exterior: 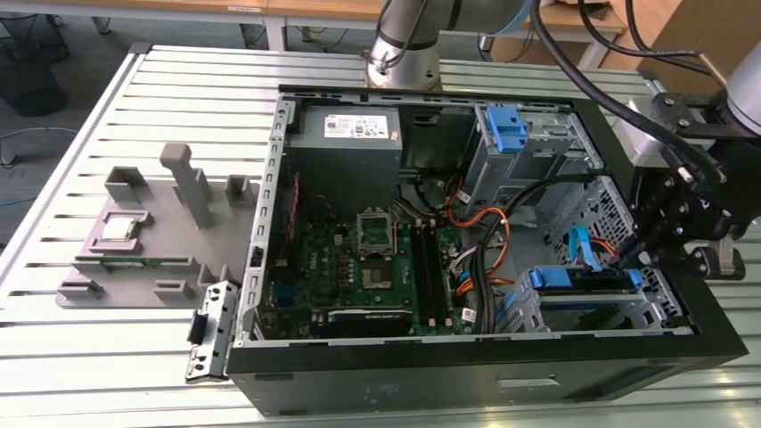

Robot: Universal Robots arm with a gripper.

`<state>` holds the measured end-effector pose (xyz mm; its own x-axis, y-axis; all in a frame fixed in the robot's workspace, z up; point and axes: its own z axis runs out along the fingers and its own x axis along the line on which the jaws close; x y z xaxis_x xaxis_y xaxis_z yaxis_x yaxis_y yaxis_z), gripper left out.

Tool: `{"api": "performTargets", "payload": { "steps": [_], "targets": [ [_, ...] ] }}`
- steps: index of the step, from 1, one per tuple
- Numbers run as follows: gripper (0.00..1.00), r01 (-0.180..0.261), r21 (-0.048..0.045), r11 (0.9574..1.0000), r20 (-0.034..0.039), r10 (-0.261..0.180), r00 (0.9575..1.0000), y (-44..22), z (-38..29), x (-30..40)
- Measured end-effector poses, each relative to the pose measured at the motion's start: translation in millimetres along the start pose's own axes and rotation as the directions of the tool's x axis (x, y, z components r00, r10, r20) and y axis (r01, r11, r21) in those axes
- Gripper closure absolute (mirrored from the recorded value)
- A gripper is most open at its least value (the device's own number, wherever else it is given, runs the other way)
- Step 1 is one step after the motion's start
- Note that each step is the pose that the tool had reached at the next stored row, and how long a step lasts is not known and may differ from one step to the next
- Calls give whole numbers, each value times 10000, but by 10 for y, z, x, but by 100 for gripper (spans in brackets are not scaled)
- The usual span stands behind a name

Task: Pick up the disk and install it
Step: 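Insert the second disk wire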

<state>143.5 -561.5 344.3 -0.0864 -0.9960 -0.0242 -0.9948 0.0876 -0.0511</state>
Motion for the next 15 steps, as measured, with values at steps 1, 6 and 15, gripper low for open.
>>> {"api": "performTargets", "payload": {
  "steps": [1, 6, 15],
  "targets": [
    [84, 2, 5, 10000, 1, -2, 10000, -1, 2, 6],
    [84, 7, 18, 10000, 4, -7, 10000, 5, 20, 31],
    [84, 15, 19, 10000, 0, -15, 10000, 15, 46, 40]
  ]
}}
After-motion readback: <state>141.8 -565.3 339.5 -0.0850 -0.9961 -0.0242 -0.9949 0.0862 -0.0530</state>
